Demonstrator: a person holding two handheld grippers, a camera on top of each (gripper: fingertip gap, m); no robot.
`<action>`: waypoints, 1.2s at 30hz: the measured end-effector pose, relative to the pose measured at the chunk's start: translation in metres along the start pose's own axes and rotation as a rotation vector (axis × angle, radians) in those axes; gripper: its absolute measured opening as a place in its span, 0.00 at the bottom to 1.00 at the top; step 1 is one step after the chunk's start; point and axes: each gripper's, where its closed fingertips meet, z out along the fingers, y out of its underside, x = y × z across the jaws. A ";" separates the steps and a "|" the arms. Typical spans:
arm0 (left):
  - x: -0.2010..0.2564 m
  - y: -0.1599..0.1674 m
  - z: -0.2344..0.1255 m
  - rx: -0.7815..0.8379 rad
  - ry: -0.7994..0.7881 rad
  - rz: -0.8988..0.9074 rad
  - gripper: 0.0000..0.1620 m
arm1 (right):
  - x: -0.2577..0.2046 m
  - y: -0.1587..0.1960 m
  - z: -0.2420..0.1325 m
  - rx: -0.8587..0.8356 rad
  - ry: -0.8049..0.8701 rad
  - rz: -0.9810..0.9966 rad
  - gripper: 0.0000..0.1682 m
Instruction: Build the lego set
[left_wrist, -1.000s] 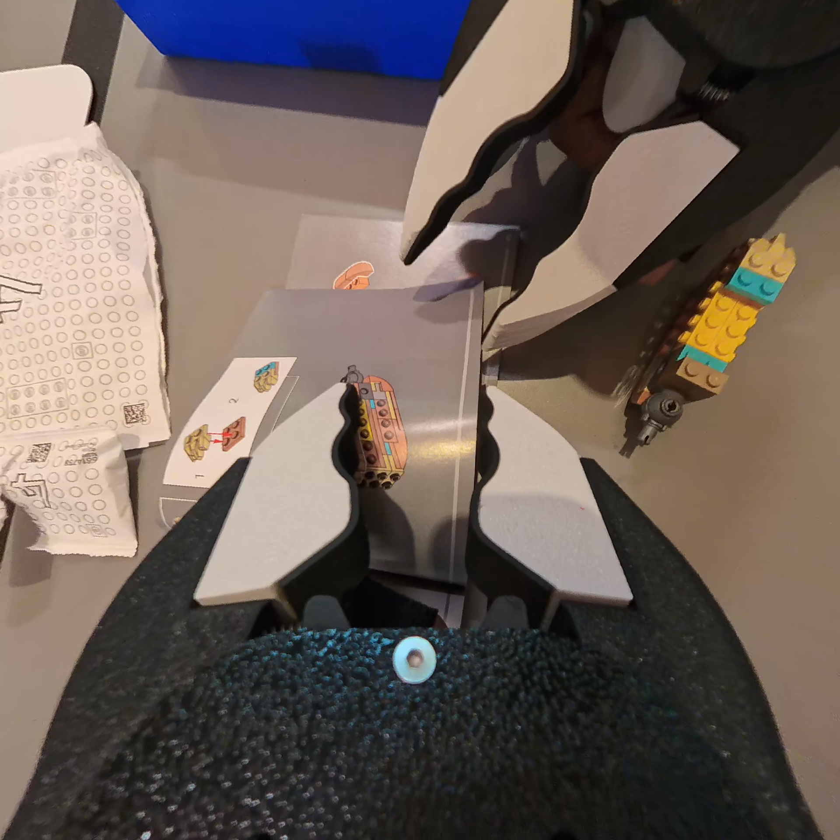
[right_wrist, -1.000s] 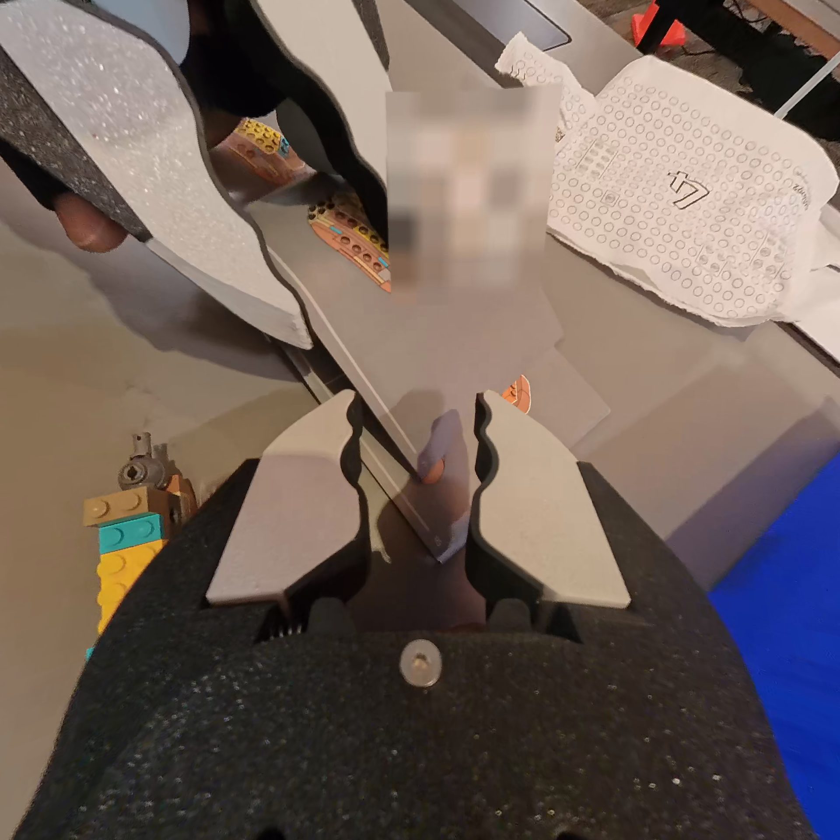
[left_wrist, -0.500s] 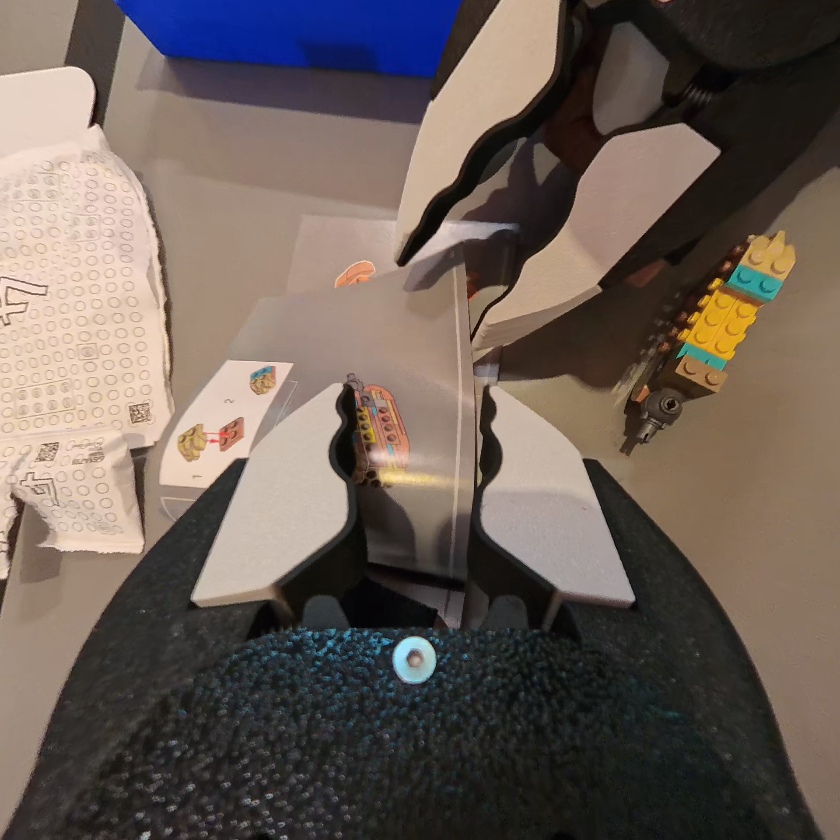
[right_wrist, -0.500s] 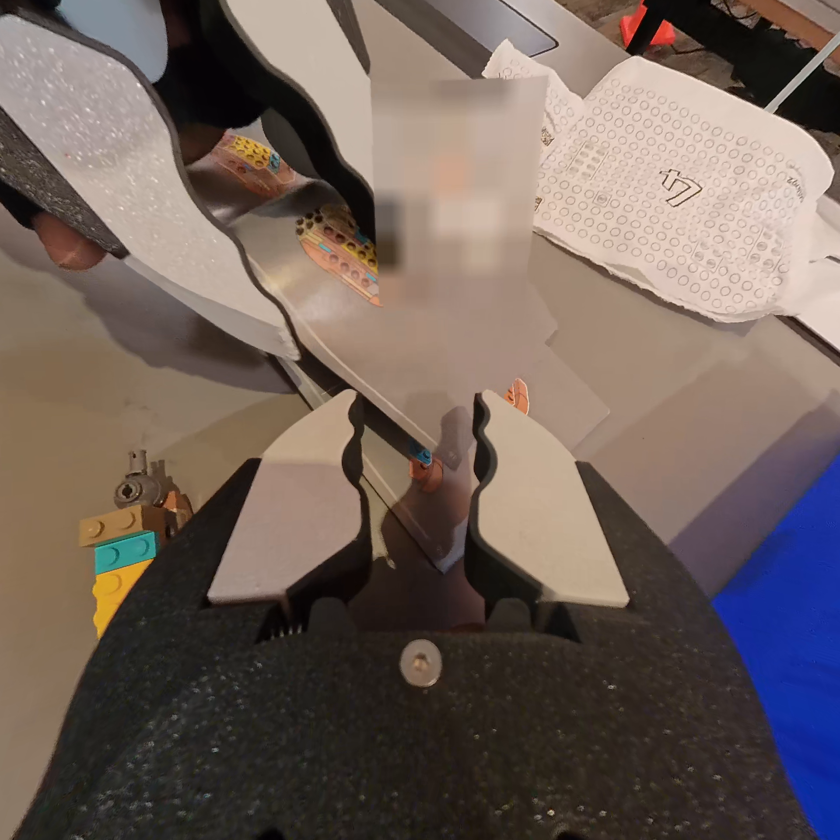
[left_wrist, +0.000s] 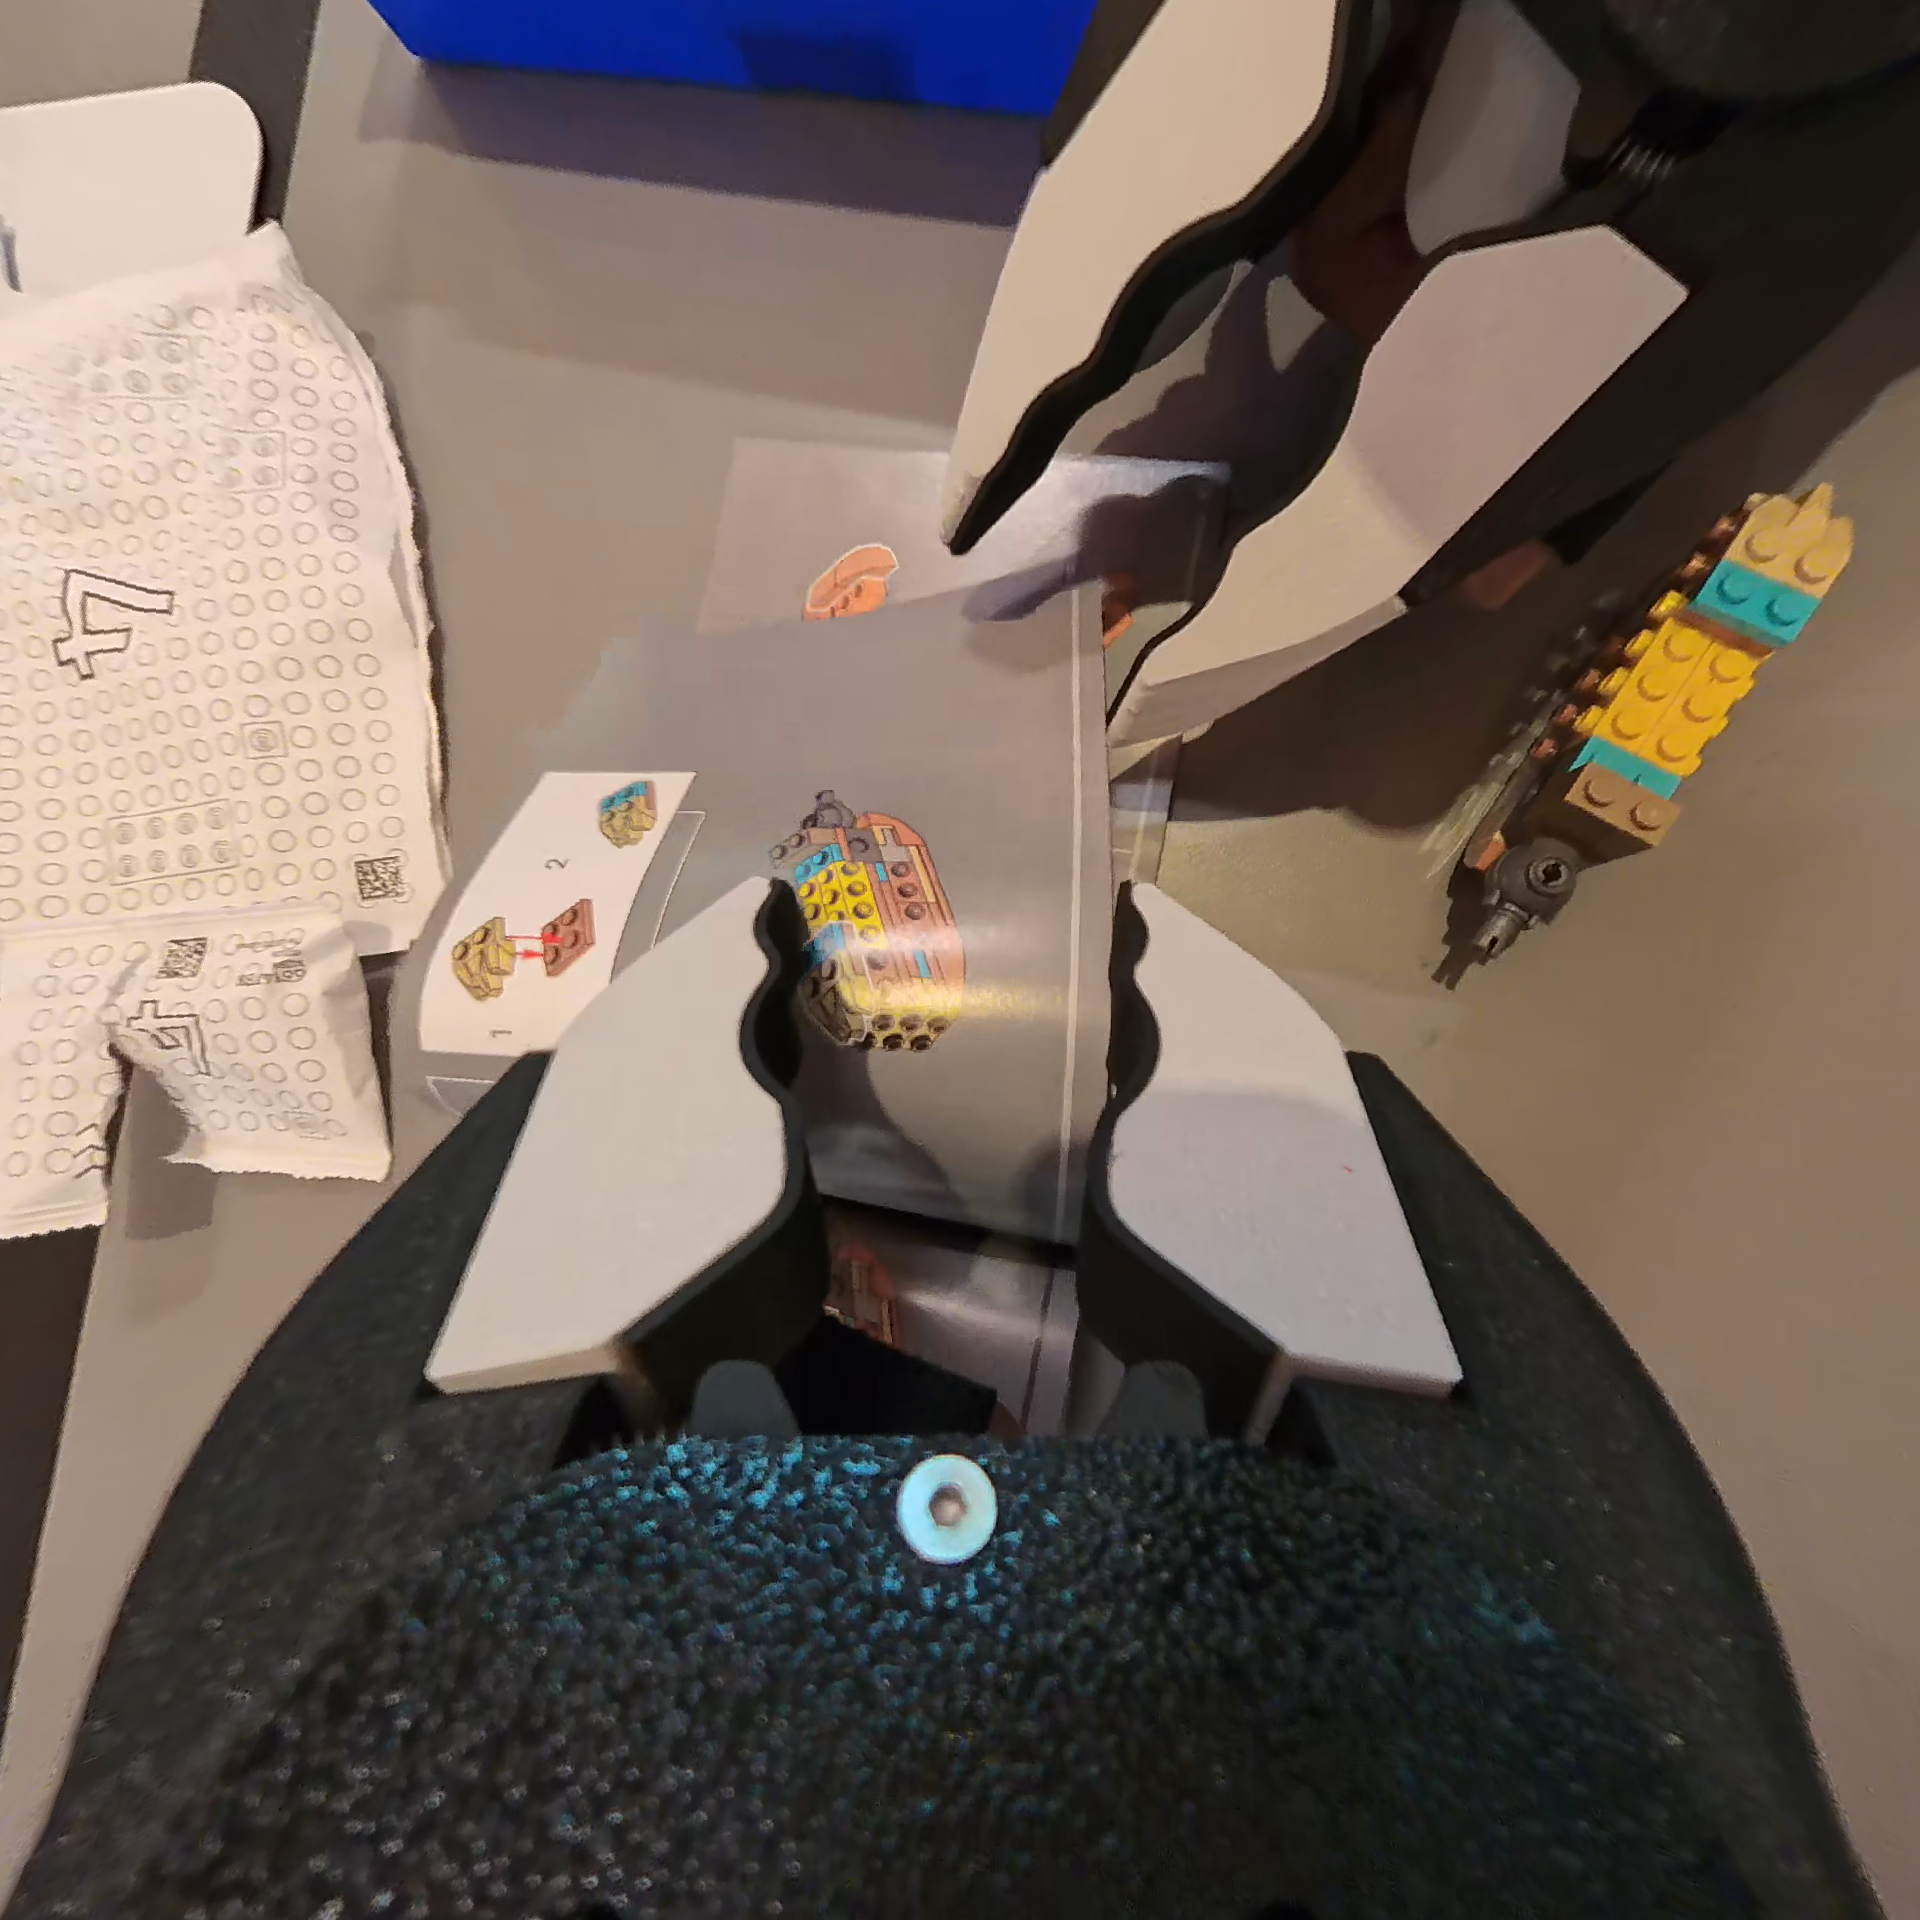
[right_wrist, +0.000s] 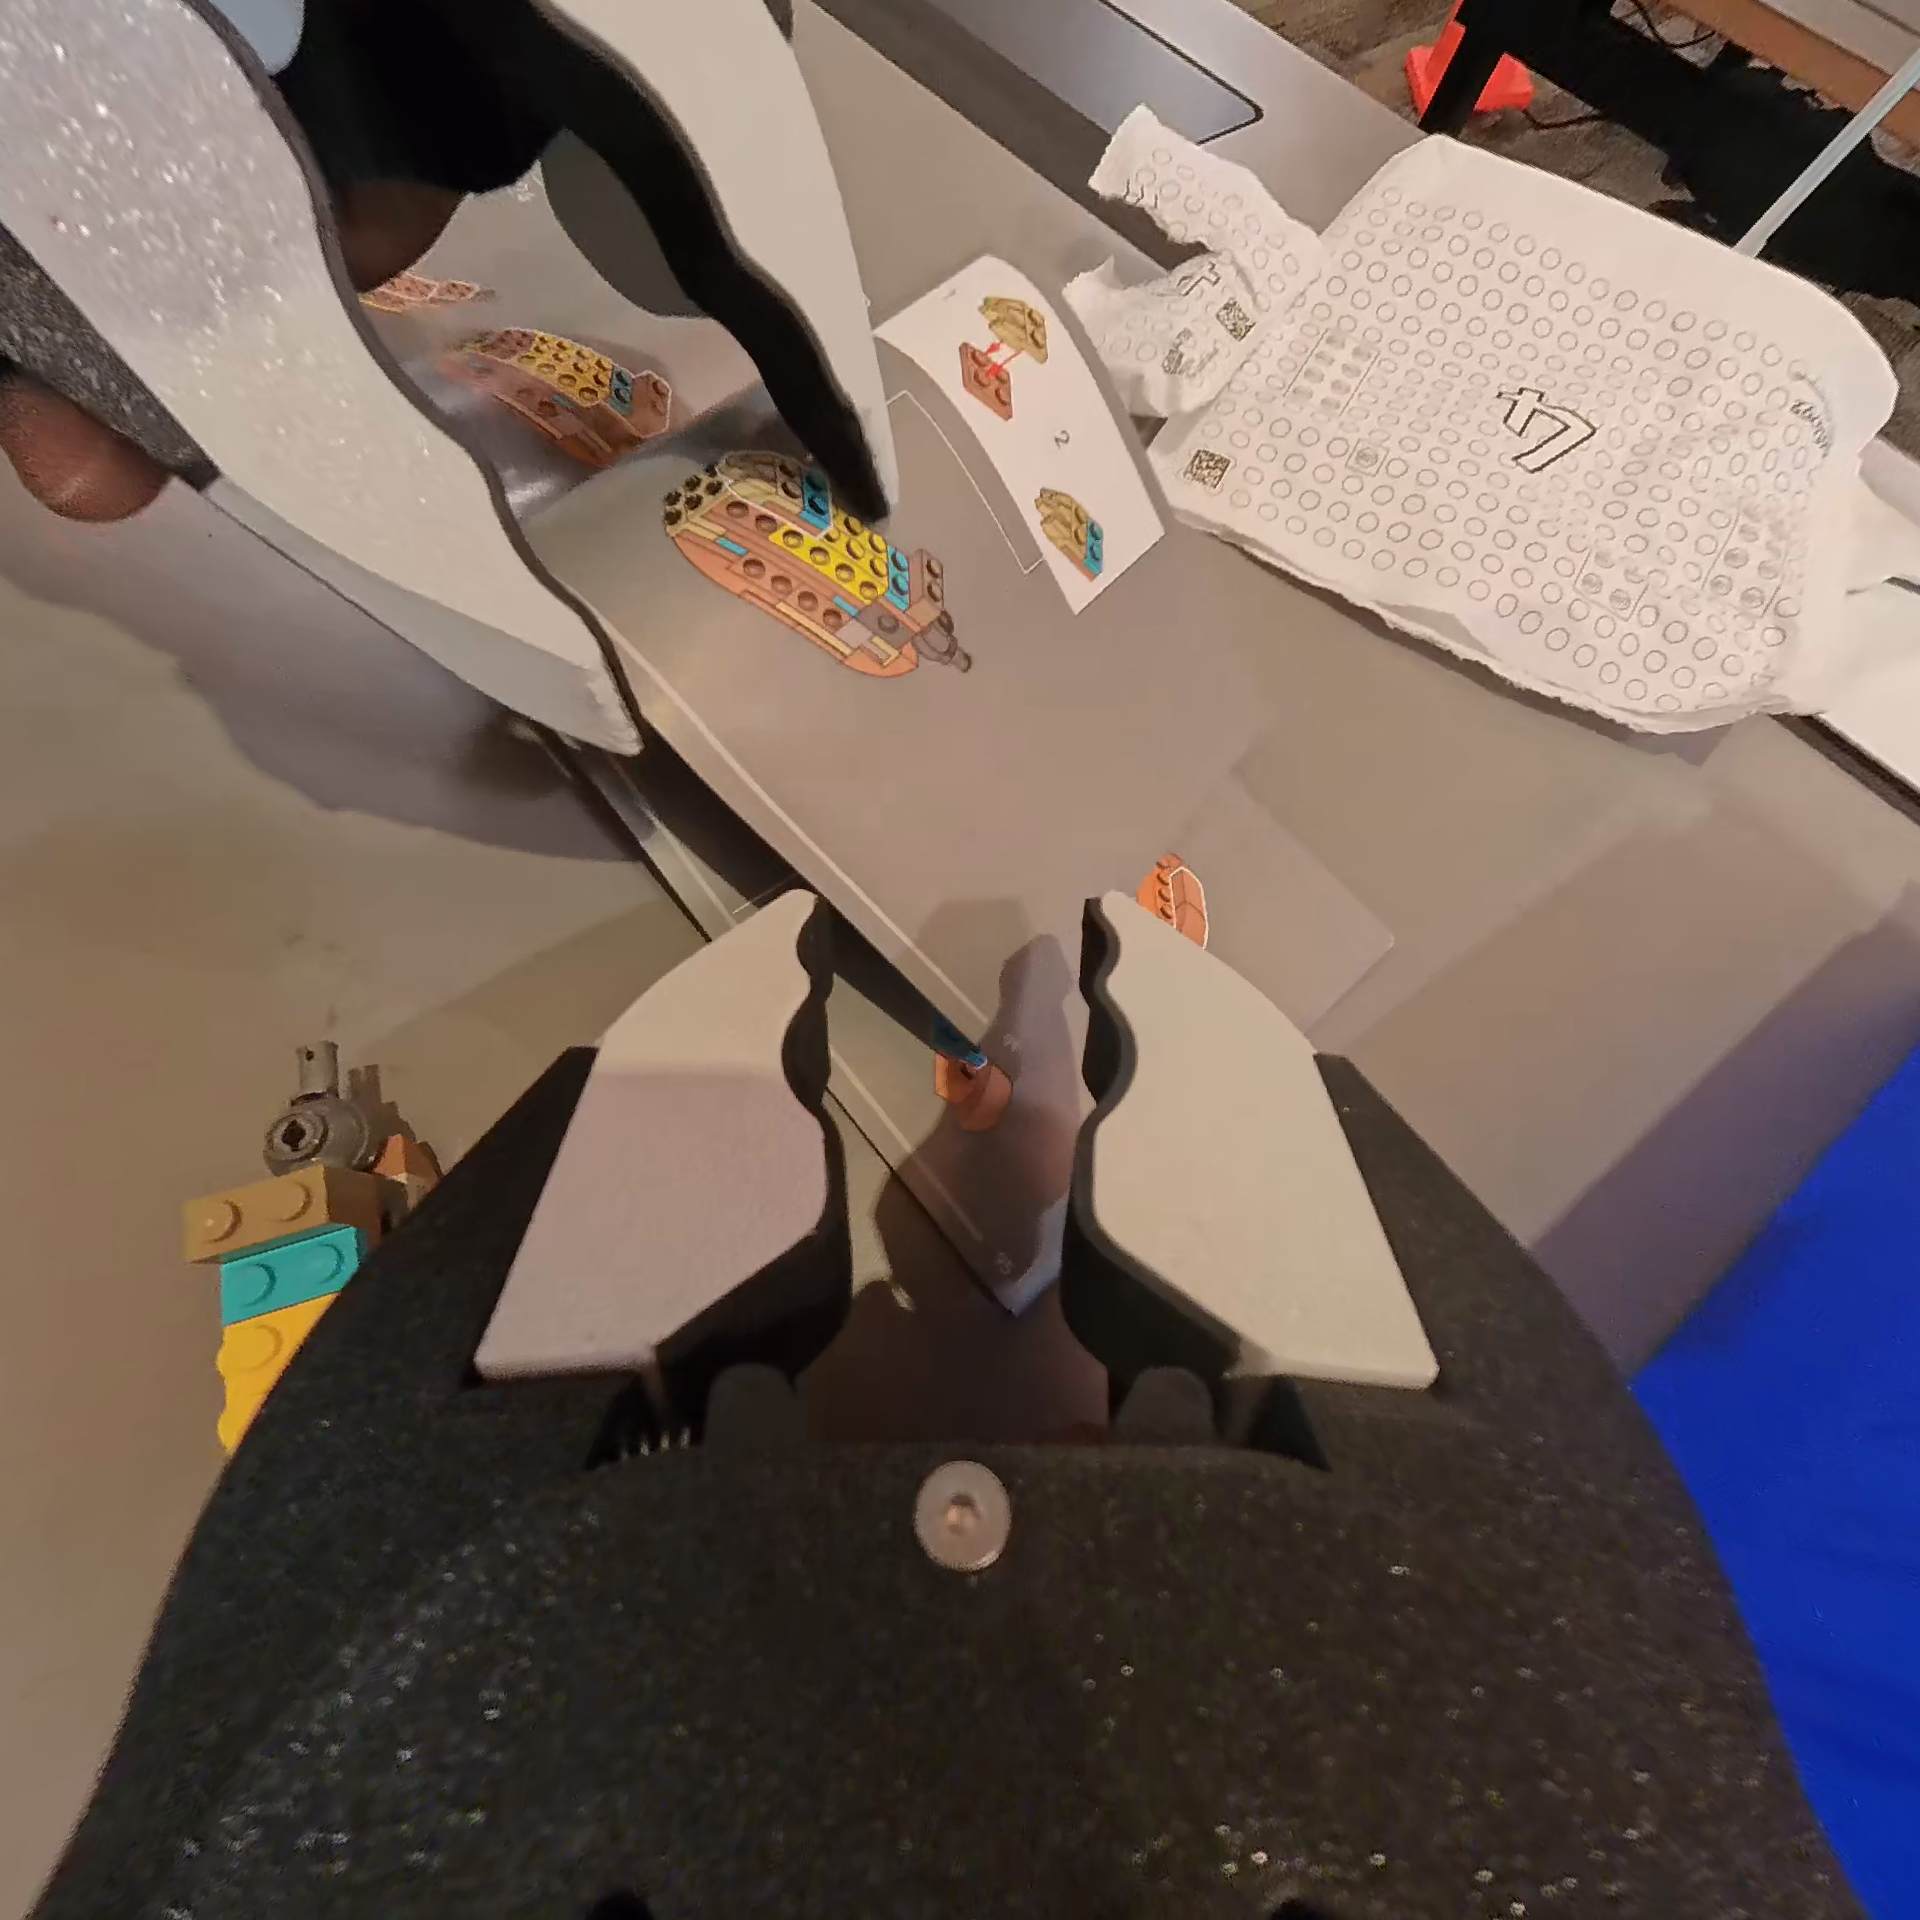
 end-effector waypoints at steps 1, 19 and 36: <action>0.000 0.000 0.000 0.004 0.005 -0.009 0.35 | -0.001 0.001 0.000 -0.002 -0.003 0.000 0.27; 0.000 -0.001 -0.005 0.045 0.072 -0.096 0.35 | -0.015 0.015 0.004 -0.092 -0.065 -0.079 0.28; 0.004 0.004 0.000 0.008 0.063 -0.067 0.37 | -0.040 0.013 0.011 -0.117 -0.142 -0.152 0.24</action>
